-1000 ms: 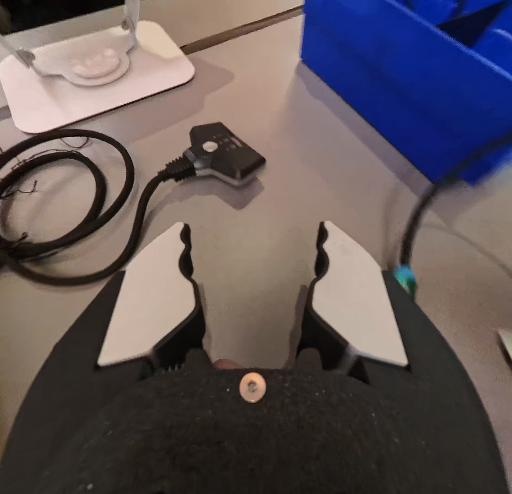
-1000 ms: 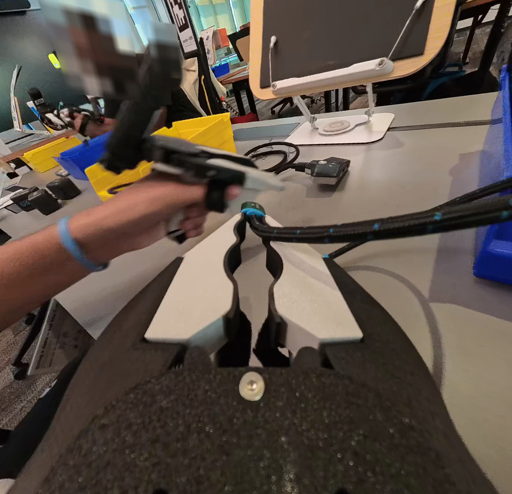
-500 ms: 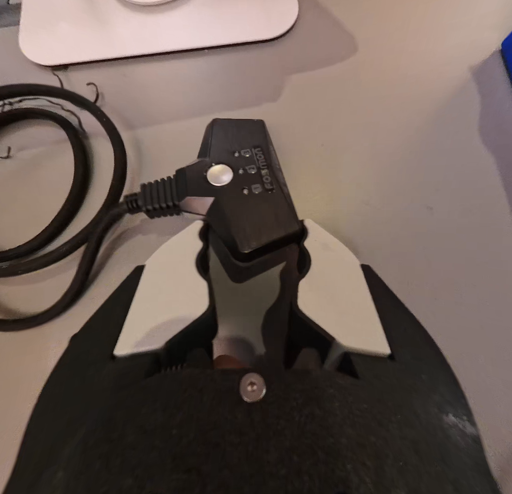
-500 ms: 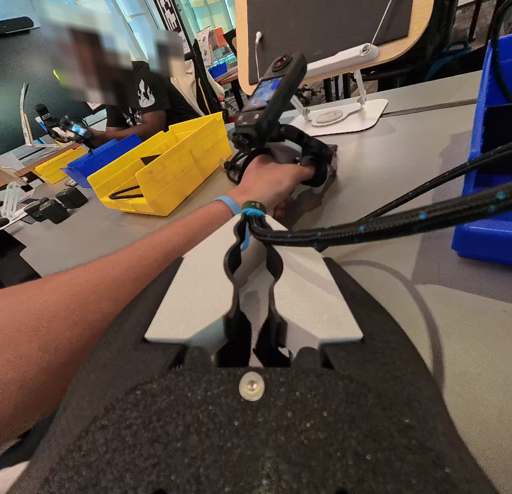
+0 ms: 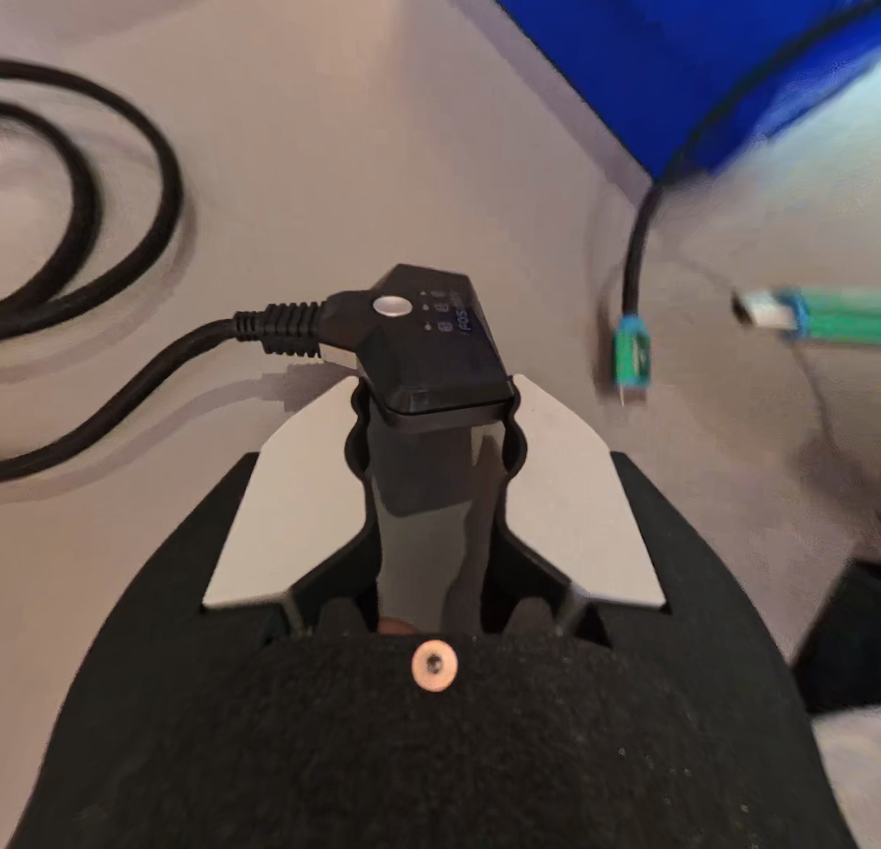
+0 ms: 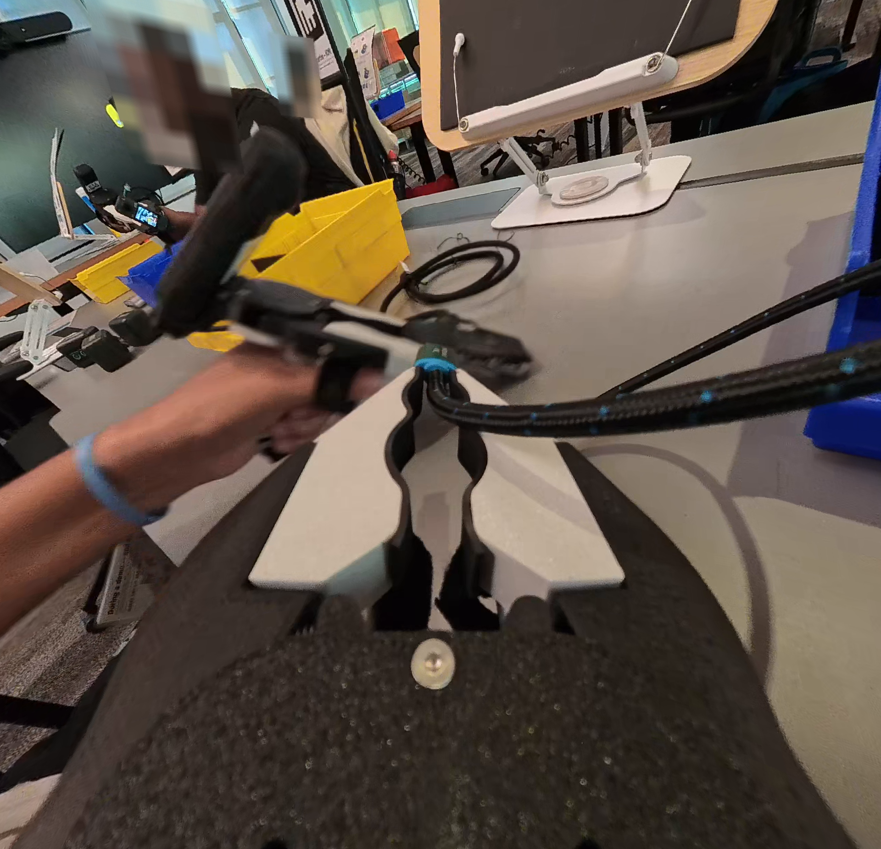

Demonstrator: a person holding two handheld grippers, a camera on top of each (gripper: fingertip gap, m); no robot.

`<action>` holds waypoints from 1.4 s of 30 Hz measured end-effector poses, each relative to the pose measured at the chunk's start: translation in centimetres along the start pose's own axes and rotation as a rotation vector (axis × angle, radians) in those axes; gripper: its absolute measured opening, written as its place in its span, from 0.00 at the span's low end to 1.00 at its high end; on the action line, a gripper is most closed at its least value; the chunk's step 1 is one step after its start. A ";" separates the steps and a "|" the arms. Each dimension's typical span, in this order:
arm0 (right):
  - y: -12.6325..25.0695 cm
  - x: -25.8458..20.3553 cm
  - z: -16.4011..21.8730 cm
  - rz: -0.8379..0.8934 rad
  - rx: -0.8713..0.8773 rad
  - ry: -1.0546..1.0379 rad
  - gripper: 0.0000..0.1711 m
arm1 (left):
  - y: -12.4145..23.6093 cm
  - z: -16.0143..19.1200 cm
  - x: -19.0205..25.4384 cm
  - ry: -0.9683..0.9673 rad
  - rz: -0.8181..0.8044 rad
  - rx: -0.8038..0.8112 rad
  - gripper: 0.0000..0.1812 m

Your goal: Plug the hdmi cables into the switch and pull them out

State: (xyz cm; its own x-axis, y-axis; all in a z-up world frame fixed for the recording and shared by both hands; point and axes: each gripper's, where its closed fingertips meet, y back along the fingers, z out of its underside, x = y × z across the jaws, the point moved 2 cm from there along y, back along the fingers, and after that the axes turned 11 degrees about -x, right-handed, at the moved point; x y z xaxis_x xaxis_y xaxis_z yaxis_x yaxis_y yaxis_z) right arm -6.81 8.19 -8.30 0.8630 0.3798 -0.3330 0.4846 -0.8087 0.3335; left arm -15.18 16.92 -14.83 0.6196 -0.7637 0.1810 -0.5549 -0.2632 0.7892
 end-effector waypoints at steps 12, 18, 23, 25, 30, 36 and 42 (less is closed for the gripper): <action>-1.0 -0.5 0.4 -0.106 -0.032 -0.046 0.06 | 8.4 4.3 -0.1 -0.775 0.238 -0.150 0.30; -1.3 -1.0 0.6 -0.128 -0.049 -0.005 0.05 | 3.3 3.1 -2.5 -1.030 0.267 -0.513 0.34; -1.0 -1.0 0.9 -0.115 -0.073 0.079 0.05 | 0.8 4.1 -1.1 -1.082 0.419 -0.586 0.23; -0.9 -1.1 0.9 -0.121 -0.077 0.108 0.05 | 0.9 4.4 -0.7 -1.109 0.469 -0.572 0.18; -0.2 -1.6 0.3 -0.167 -0.064 0.197 0.05 | 4.4 3.2 0.8 -1.020 0.670 -0.448 0.13; 1.3 -3.0 -1.2 -0.263 -0.007 0.279 0.06 | 9.5 0.7 1.4 -0.943 0.799 -0.286 0.13; 1.5 -3.7 -1.7 -0.293 0.037 0.275 0.05 | 10.7 0.8 1.5 -0.953 0.793 -0.289 0.13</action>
State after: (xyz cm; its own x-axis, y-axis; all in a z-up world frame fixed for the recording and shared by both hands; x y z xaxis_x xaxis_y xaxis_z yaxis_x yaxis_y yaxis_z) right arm -9.03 6.33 -5.02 0.6973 0.6988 -0.1596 0.7149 -0.6618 0.2257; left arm -20.62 12.45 -6.64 -0.5344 -0.8032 0.2631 -0.3735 0.5037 0.7790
